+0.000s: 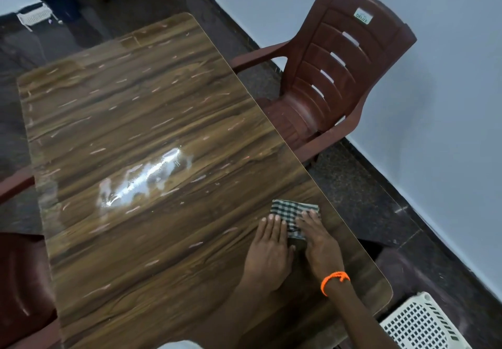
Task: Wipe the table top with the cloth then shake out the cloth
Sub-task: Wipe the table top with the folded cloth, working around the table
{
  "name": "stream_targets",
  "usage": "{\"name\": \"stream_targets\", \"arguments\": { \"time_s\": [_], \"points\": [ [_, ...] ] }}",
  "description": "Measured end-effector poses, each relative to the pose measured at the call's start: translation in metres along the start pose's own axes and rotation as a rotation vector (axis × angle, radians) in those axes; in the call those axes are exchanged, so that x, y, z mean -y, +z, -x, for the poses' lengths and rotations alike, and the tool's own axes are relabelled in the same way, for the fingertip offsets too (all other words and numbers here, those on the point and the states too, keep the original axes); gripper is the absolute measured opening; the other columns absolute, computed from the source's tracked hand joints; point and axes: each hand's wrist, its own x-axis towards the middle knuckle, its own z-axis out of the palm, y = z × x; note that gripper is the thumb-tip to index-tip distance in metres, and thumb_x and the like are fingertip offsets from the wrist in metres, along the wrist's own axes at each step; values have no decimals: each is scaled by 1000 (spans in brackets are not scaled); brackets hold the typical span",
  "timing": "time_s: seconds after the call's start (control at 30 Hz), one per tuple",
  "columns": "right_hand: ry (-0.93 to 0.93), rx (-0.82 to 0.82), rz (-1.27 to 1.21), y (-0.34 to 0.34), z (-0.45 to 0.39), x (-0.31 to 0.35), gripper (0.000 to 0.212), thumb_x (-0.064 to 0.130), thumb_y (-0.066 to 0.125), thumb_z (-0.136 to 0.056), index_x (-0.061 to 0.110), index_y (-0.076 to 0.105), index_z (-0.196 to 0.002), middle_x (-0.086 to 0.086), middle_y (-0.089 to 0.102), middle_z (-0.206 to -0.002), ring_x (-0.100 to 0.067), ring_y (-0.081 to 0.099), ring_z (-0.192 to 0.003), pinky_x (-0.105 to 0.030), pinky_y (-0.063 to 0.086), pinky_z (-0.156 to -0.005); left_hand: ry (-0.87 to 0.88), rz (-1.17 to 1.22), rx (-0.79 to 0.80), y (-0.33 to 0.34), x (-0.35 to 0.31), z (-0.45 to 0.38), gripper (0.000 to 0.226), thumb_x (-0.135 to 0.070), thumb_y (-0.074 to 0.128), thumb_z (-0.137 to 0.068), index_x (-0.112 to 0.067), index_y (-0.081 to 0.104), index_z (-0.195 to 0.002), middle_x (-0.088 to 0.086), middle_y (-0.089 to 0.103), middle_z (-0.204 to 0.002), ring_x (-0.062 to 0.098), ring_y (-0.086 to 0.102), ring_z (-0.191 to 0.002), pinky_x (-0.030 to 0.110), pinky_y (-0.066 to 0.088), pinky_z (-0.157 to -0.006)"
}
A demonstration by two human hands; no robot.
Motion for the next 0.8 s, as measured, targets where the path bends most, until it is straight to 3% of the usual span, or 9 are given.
{"name": "stream_targets", "arguments": {
  "time_s": [0.1,0.23,0.4,0.57,0.7,0.8],
  "points": [
    [74,-80,0,-1,-25,2,53,-15,56,-80,12,61,-124,-6,52,-138,-17,35,-137,-16,22,-111,4,-16,12,-10,1,-24,65,-43,34,-102,1,42,-149,20,41,-156,33,32,-149,49,18,-125],
    [77,-65,-54,12,-64,25,44,-7,50,-82,9,63,-121,-13,55,-134,-23,40,-134,-25,26,-110,-37,-88,-3,-20,34,-44,65,-41,34,-103,1,34,-153,19,36,-159,33,26,-151,50,12,-126],
    [-5,-5,-173,47,-61,67,53,-16,50,-76,7,62,-122,-11,52,-137,-21,35,-137,-40,30,-113,-181,-10,44,-22,64,-6,80,-47,3,-96,1,26,-156,19,26,-163,31,17,-154,48,9,-126],
    [-141,73,-120,50,-14,72,62,-19,50,-72,10,60,-126,-5,51,-138,-17,33,-139,-25,22,-115,-196,19,-64,-2,64,44,63,-39,31,-101,6,53,-140,24,53,-145,35,44,-142,49,23,-121],
    [-127,79,-99,33,6,50,62,-18,51,-74,13,60,-127,-3,50,-140,-15,34,-138,-21,20,-114,-108,25,-35,8,41,55,60,-34,37,-97,6,55,-139,25,53,-144,37,46,-140,49,22,-120],
    [-26,-11,-104,28,-7,46,56,-15,47,-76,11,63,-123,-5,51,-137,-17,37,-136,-20,22,-113,-101,32,-41,5,37,37,64,-34,30,-97,4,48,-145,23,47,-151,34,39,-145,50,22,-124]
  ]
}}
